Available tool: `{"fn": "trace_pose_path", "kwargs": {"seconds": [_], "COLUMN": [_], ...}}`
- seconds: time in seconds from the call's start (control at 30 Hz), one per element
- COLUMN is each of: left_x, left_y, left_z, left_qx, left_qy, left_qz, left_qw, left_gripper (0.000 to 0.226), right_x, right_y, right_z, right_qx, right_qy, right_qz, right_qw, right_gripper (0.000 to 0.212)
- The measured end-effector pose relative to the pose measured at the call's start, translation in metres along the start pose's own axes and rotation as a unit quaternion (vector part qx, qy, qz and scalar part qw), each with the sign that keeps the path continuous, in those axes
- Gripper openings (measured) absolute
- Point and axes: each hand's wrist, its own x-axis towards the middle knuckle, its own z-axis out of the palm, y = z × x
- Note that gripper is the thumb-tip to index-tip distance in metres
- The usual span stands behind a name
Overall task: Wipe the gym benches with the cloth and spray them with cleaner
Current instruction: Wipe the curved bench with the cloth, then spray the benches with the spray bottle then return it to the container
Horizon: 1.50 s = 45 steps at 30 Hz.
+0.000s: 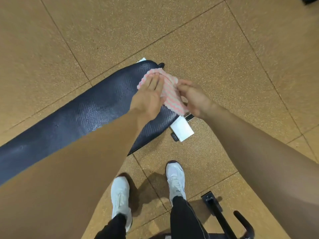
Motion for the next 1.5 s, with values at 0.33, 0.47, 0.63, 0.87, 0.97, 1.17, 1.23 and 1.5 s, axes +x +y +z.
{"fn": "trace_pose_path", "kwargs": {"seconds": [0.33,0.47,0.63,0.87,0.97,1.17,1.23,1.5], "left_x": [0.055,0.073,0.068,0.017,-0.004,-0.058,-0.078,-0.138], "left_y": [-0.049,-0.057,-0.046,0.002,0.03,0.106,0.137,0.231], "left_z": [-0.026,-0.039,-0.04,-0.027,-0.039,-0.073,-0.085,-0.092], "left_qx": [-0.002,-0.032,-0.006,-0.114,-0.206,-0.387,-0.5,-0.364], "left_qy": [-0.019,-0.033,0.005,-0.067,-0.148,-0.191,-0.234,-0.334], "left_qz": [0.033,0.025,0.076,0.169,0.166,0.069,-0.002,0.025], "left_qw": [0.999,0.999,0.997,0.977,0.953,0.899,0.834,0.869], "left_gripper": [0.065,0.057,0.038,0.006,0.004,0.011,0.013,0.033], "right_x": [0.013,0.02,0.006,-0.055,-0.094,-0.187,-0.215,-0.295], "right_y": [-0.011,-0.005,-0.002,0.017,0.034,0.058,0.063,0.088], "right_z": [0.029,0.031,0.023,-0.017,-0.039,-0.063,-0.068,-0.088], "right_qx": [-0.226,-0.299,-0.363,-0.38,-0.319,0.03,0.161,0.458], "right_qy": [0.022,0.054,0.124,0.103,0.133,0.24,0.25,0.211], "right_qz": [-0.109,-0.122,-0.114,-0.025,-0.004,0.003,0.012,-0.015], "right_qw": [0.968,0.945,0.917,0.919,0.939,0.97,0.955,0.863], "right_gripper": [0.046,0.039,0.025,0.02,0.016,0.003,0.015,0.01]}}
